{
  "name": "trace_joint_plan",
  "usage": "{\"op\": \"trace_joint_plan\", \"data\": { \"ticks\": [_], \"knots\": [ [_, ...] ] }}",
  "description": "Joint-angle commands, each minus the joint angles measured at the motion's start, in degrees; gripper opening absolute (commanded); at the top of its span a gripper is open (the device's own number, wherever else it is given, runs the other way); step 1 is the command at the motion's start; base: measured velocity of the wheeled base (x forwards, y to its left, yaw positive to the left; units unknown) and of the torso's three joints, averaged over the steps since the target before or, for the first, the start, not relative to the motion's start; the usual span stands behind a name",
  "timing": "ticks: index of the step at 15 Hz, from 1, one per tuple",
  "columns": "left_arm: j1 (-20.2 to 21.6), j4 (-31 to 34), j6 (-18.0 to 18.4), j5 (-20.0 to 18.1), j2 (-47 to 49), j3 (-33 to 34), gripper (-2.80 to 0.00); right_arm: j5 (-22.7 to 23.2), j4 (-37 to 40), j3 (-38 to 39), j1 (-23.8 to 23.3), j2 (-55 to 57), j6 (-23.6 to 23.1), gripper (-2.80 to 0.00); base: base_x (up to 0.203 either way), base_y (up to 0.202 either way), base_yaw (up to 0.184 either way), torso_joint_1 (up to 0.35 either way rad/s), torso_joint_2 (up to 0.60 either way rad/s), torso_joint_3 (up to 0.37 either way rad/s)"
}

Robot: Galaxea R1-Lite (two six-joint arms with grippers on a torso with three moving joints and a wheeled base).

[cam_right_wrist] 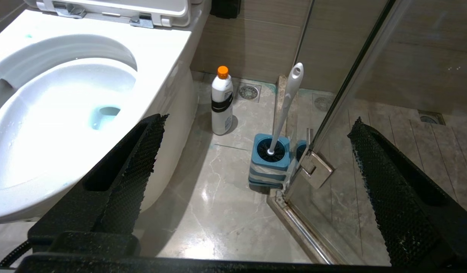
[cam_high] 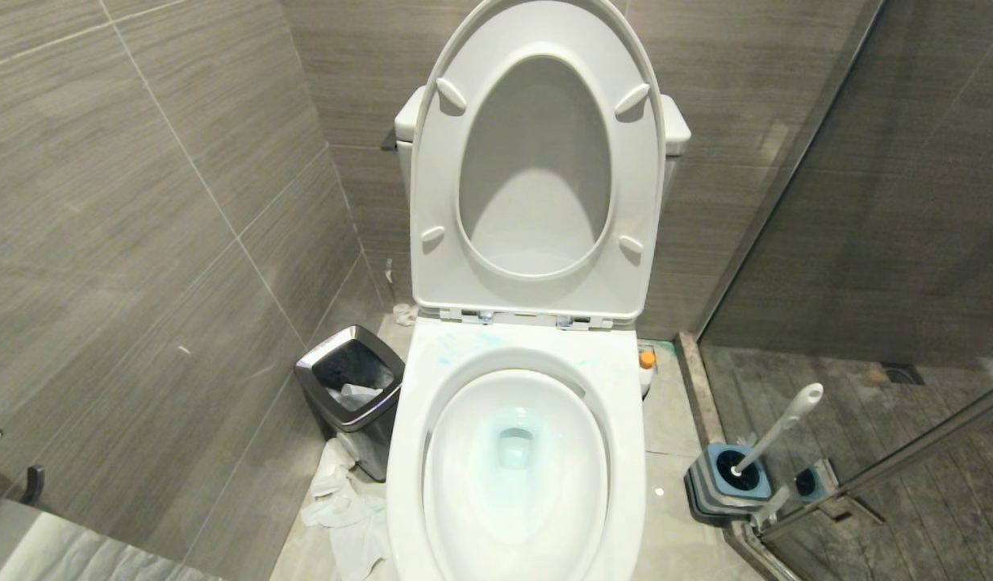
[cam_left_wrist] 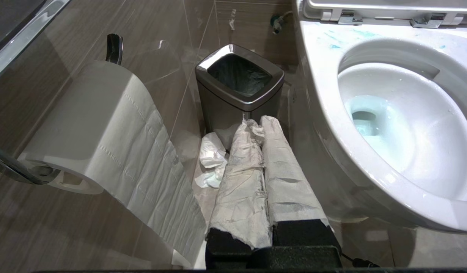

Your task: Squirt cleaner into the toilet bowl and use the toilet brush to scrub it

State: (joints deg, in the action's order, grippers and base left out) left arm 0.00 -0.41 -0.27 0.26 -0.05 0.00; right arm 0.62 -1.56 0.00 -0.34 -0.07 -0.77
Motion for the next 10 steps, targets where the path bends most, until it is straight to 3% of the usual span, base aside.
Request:
{"op": "trace_joint_plan", "data": {
  "ticks": [1,10],
  "knots": [
    [0.0,0.0,-0.1,0.0,0.0,0.4,-2.80,0.0,0.0,0.6,0.0,0.0,0.0,0.00,0.000,0.000,0.000,0.000,0.00,0.000],
    [0.0,0.0,0.0,0.0,0.0,0.4,-2.80,0.0,0.0,0.6,0.0,0.0,0.0,0.00,0.000,0.000,0.000,0.000,0.00,0.000]
  ]
}}
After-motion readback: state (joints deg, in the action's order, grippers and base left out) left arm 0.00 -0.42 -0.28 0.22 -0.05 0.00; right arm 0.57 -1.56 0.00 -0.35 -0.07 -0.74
